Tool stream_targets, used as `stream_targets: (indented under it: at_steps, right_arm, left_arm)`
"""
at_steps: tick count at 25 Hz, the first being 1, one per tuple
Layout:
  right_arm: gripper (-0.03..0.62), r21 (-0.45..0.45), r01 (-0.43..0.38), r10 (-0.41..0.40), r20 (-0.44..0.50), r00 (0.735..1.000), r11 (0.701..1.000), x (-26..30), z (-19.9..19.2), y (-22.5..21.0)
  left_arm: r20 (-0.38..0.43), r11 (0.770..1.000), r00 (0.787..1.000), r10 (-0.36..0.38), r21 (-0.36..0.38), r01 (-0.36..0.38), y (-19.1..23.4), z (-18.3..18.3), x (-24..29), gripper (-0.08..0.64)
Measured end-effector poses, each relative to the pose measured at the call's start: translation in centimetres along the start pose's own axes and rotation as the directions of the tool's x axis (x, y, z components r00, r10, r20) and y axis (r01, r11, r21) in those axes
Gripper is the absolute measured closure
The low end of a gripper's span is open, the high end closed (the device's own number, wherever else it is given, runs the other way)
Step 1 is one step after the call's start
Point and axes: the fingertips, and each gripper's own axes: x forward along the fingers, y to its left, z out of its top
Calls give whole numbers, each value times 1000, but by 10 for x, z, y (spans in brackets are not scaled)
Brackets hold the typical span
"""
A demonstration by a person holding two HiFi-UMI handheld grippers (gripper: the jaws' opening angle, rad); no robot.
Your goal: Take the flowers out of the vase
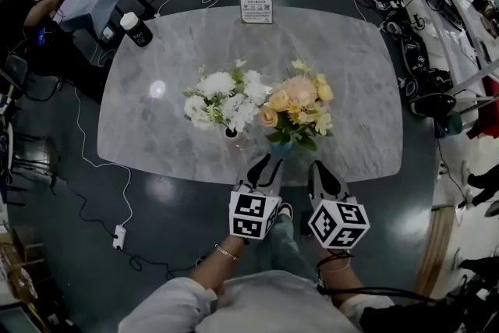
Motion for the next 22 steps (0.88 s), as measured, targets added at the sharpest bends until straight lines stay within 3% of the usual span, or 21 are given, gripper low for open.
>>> stream_targets:
  at_steps: [11,22]
  right_arm:
    - [586,36,-12,14,-56,998,999,20,-24,-25]
    - [586,50,-22,26,-86,996,999,35,-37,-35]
  left_arm:
    - [-18,999,1000,16,34,-16,7,-21,29,365]
    - [22,997,1000,14,78,-15,12,-19,58,279]
